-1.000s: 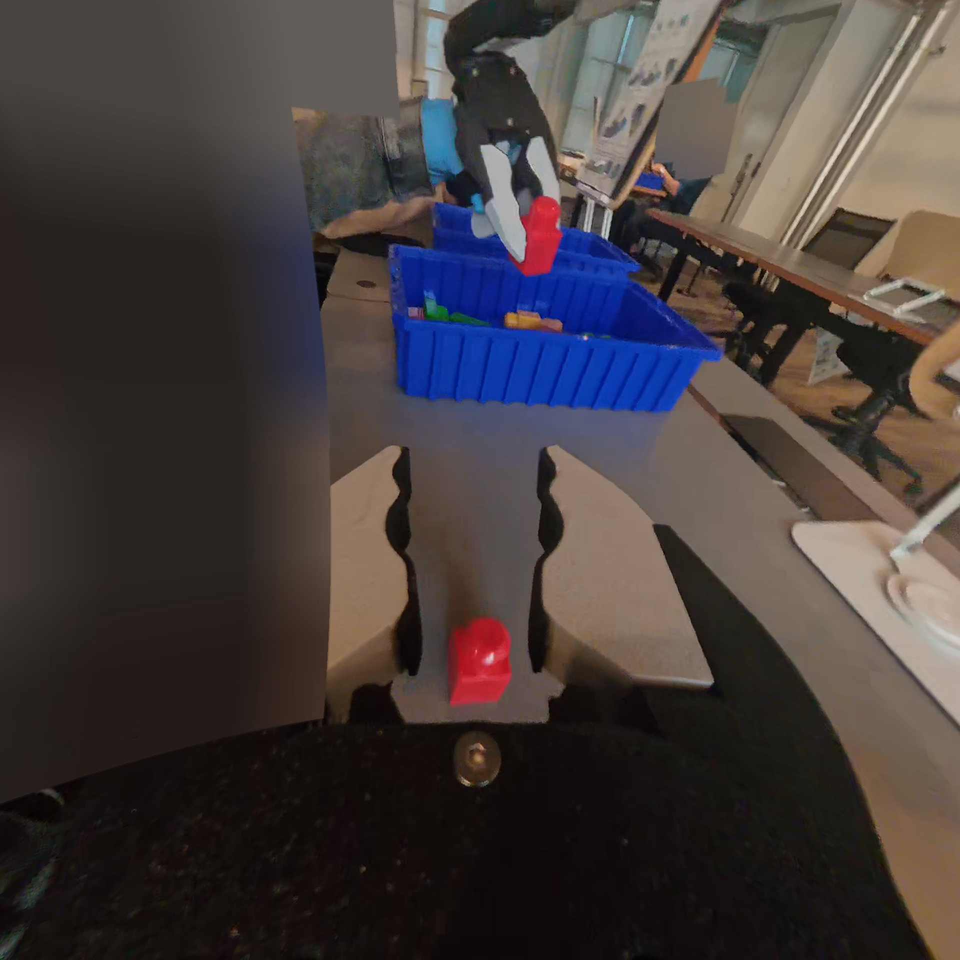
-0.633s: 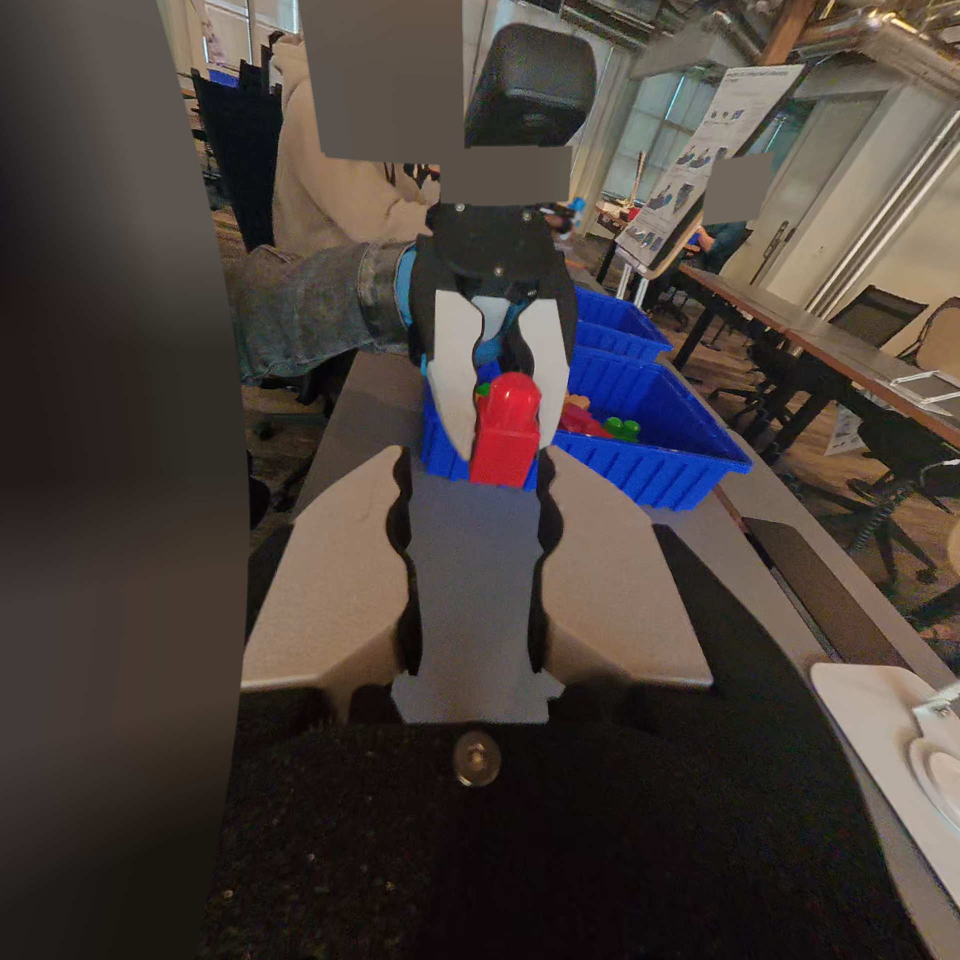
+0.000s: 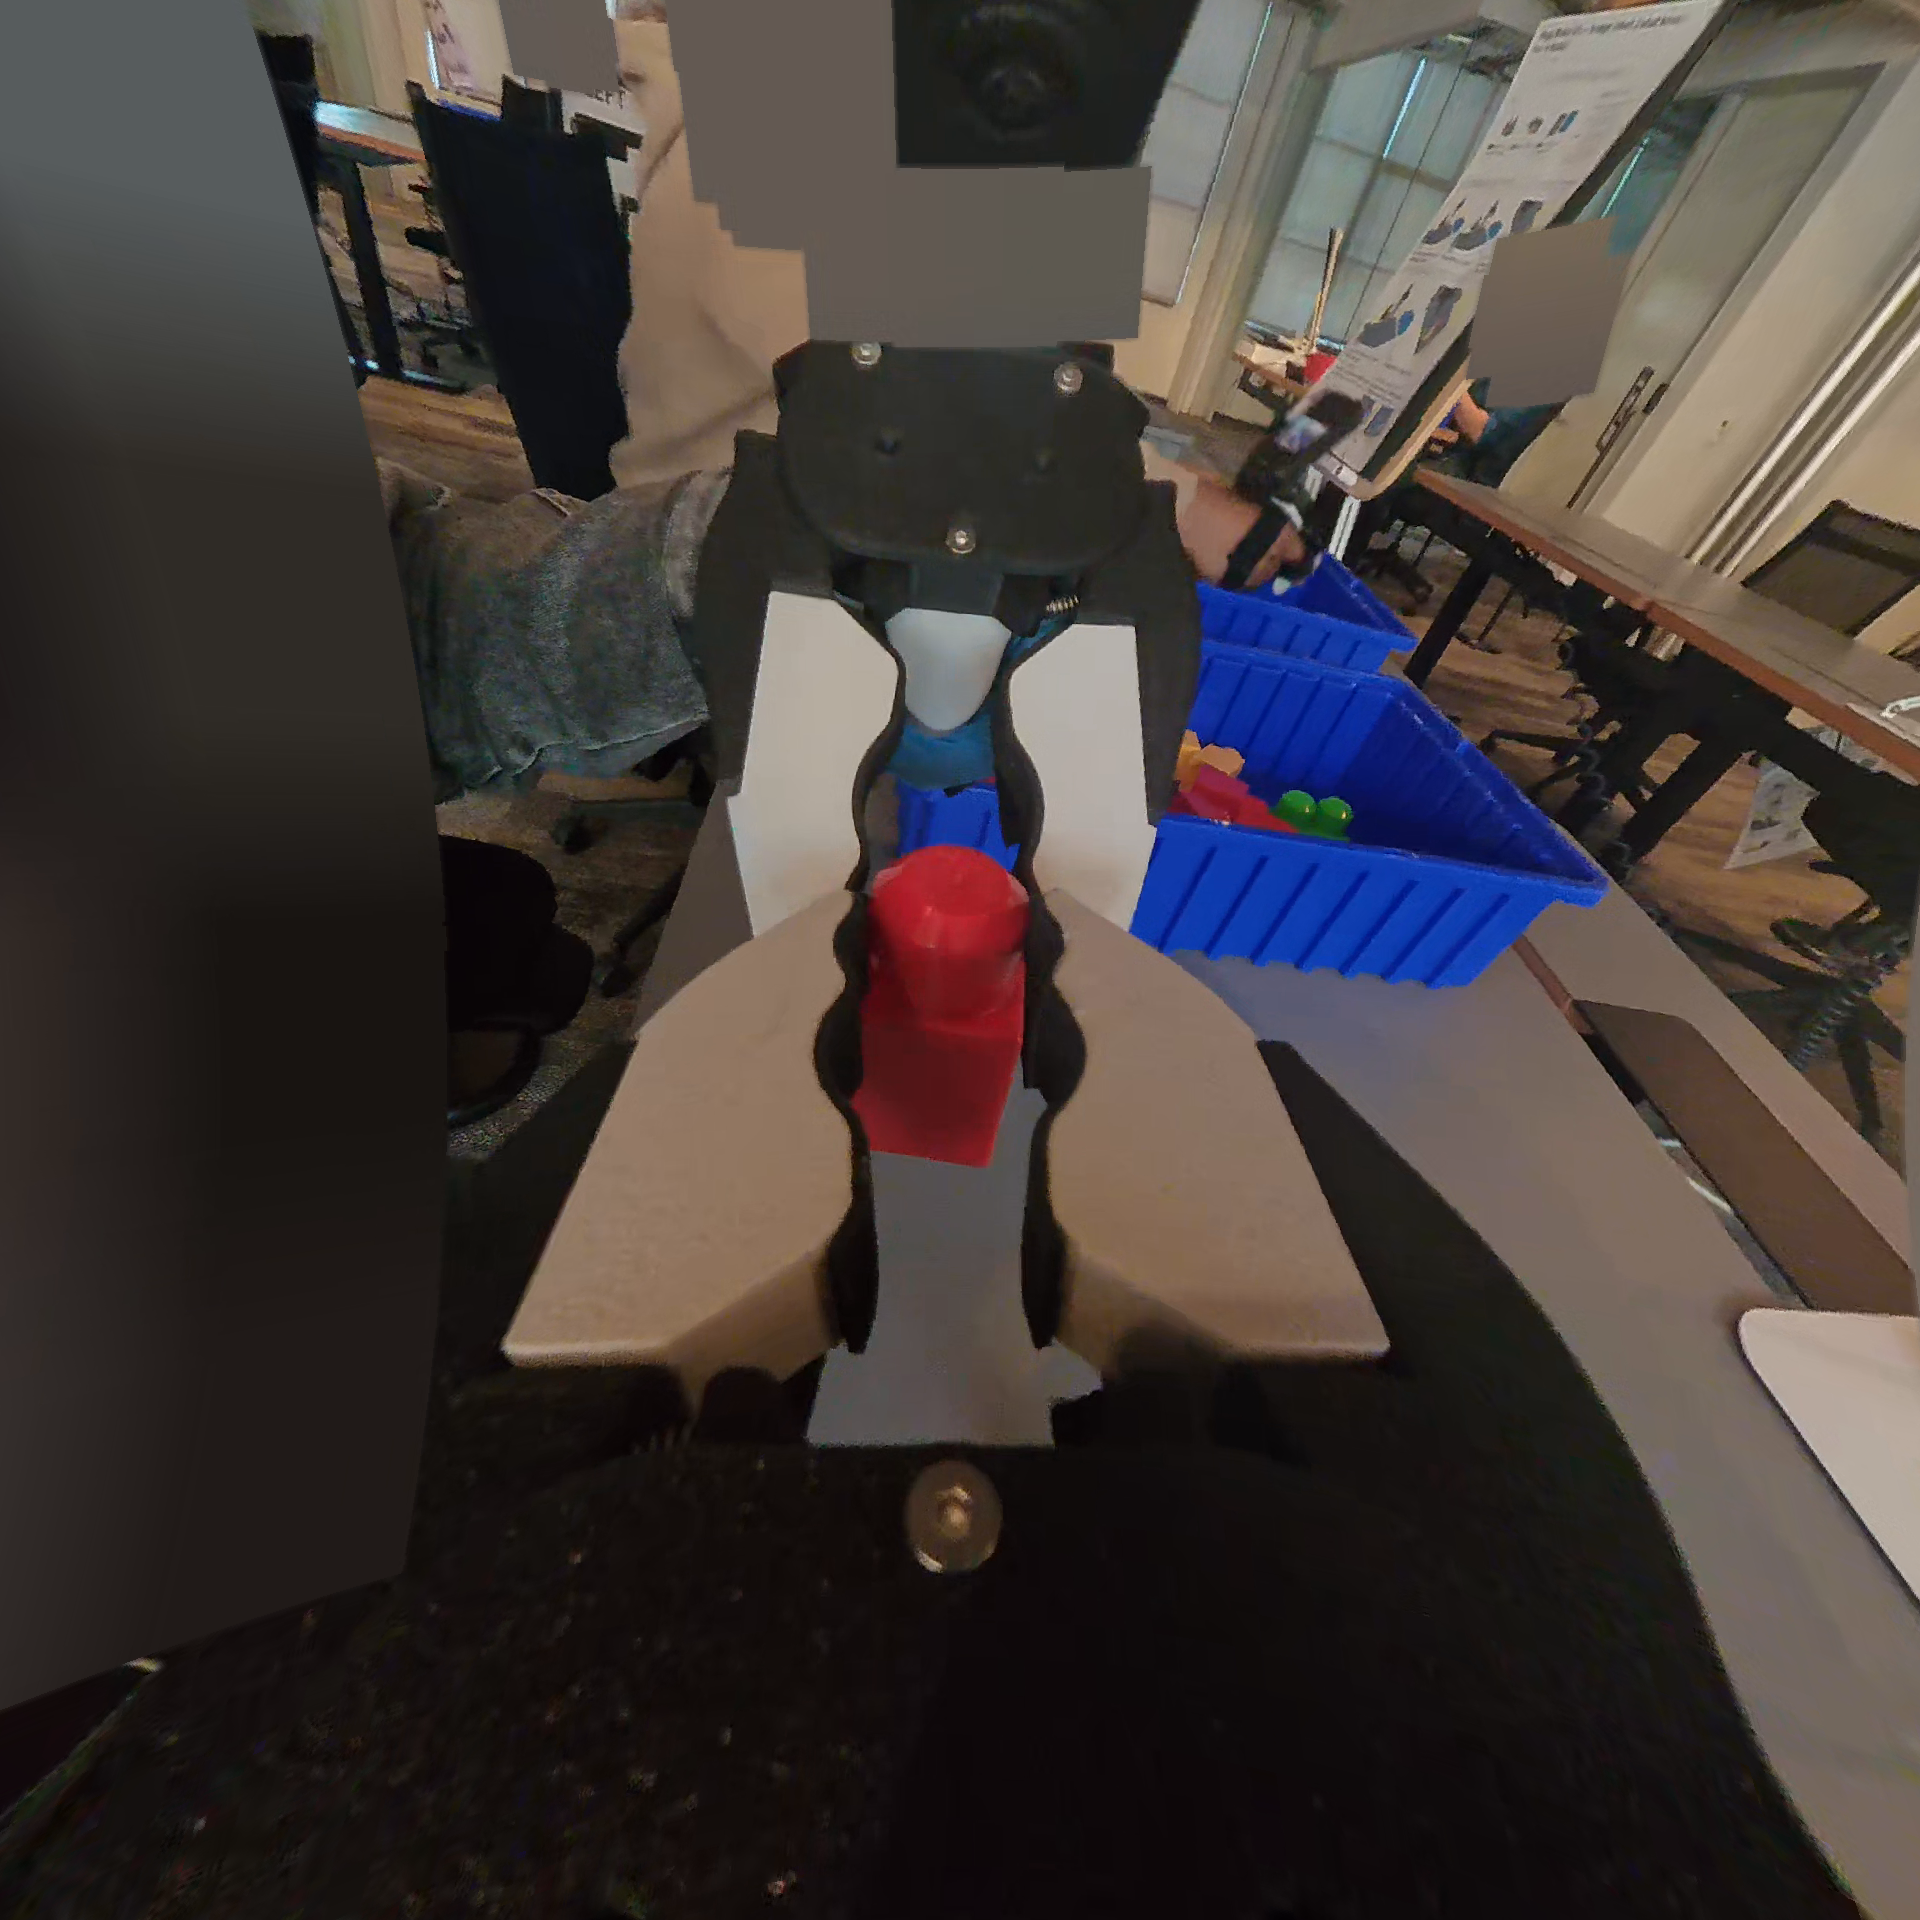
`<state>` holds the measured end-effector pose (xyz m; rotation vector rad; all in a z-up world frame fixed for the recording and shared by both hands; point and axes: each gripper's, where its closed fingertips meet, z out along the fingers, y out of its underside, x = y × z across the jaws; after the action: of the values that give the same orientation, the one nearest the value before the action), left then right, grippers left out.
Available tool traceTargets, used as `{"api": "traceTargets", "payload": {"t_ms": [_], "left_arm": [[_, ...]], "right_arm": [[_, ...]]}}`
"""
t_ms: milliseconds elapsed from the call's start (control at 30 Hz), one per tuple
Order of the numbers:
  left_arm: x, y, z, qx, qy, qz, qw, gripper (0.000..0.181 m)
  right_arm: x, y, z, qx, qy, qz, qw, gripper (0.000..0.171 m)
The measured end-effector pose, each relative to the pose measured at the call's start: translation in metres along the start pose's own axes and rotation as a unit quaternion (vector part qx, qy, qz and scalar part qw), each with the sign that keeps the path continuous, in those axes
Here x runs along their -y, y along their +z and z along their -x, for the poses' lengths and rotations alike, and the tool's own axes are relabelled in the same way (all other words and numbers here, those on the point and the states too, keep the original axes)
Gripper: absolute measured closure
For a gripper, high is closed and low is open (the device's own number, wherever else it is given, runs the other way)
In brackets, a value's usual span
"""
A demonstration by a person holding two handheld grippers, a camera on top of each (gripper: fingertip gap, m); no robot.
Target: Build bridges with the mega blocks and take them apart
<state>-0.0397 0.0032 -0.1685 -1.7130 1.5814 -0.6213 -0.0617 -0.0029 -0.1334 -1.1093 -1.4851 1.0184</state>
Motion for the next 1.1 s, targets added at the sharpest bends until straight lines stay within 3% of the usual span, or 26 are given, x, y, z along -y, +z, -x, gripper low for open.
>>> {"api": "traceTargets", "payload": {"t_ms": [100, 233, 300, 533, 667, 1100], "left_arm": [[0.006, 0.002, -0.001, 0.005, -0.011, -0.02, 1.0, 0.143], [0.001, -0.008, 0.007, 0.057, -0.034, -0.057, 0.996, 0.122], [-0.006, -0.02, 0.011, 0.089, -0.045, -0.088, 0.991, 0.115], [-0.034, -0.061, 0.006, 0.172, -0.085, -0.165, 0.967, 0.121], [-0.043, -0.076, 0.0, 0.197, -0.099, -0.182, 0.958, 0.123], [-0.055, -0.102, -0.011, 0.243, -0.103, -0.215, 0.94, 0.125]], "right_arm": [[0.002, -0.009, 0.001, 0.013, -0.008, -0.02, 1.0, 0.144], [-0.003, -0.041, -0.008, 0.009, 0.007, -0.044, 0.999, 0.144], [-0.023, -0.06, -0.015, -0.008, 0.022, -0.034, 0.999, 0.144], [-0.13, -0.1, -0.03, -0.049, 0.112, 0.04, 0.992, 0.144], [-0.157, -0.099, -0.033, -0.034, 0.122, 0.058, 0.99, 0.144], [-0.188, -0.079, -0.032, 0.037, 0.127, 0.099, 0.986, 0.143]]}}
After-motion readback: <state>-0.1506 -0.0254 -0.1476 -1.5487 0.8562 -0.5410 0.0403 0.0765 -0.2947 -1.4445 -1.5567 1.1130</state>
